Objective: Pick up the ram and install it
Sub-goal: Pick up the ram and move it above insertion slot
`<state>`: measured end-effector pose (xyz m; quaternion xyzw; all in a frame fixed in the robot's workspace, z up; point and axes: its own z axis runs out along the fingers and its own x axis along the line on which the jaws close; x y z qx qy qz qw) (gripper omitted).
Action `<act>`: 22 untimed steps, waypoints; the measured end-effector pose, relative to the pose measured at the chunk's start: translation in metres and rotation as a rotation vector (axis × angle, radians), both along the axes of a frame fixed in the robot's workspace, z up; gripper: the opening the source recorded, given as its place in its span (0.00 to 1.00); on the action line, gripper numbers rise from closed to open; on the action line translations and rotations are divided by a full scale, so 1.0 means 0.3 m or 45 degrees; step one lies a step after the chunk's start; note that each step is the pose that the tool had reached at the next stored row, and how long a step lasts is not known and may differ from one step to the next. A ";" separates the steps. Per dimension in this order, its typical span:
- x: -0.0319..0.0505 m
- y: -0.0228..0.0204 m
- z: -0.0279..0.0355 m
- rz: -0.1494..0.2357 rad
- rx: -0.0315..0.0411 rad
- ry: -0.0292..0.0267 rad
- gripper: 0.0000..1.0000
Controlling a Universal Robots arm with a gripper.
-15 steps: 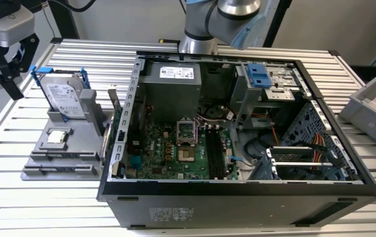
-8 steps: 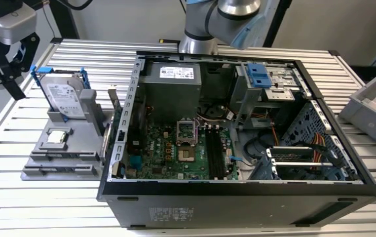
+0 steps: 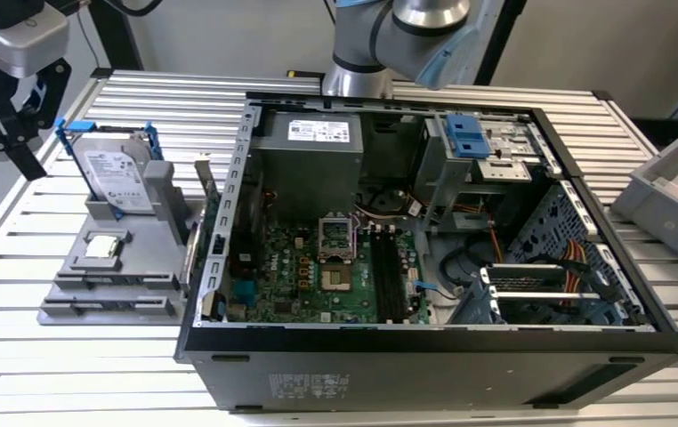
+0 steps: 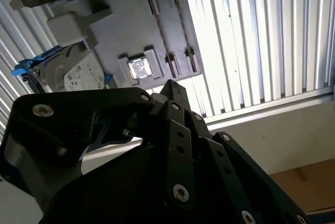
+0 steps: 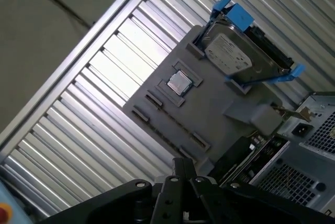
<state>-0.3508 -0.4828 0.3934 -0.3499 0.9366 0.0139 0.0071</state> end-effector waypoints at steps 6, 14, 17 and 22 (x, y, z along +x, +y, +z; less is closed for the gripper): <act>0.000 0.000 0.000 0.029 0.0001 -0.0001 0.00; 0.000 0.000 0.000 0.087 0.0000 0.0002 0.00; 0.000 0.000 0.000 0.114 0.0001 0.0003 0.00; 0.000 0.000 0.000 0.164 0.0002 0.0002 0.00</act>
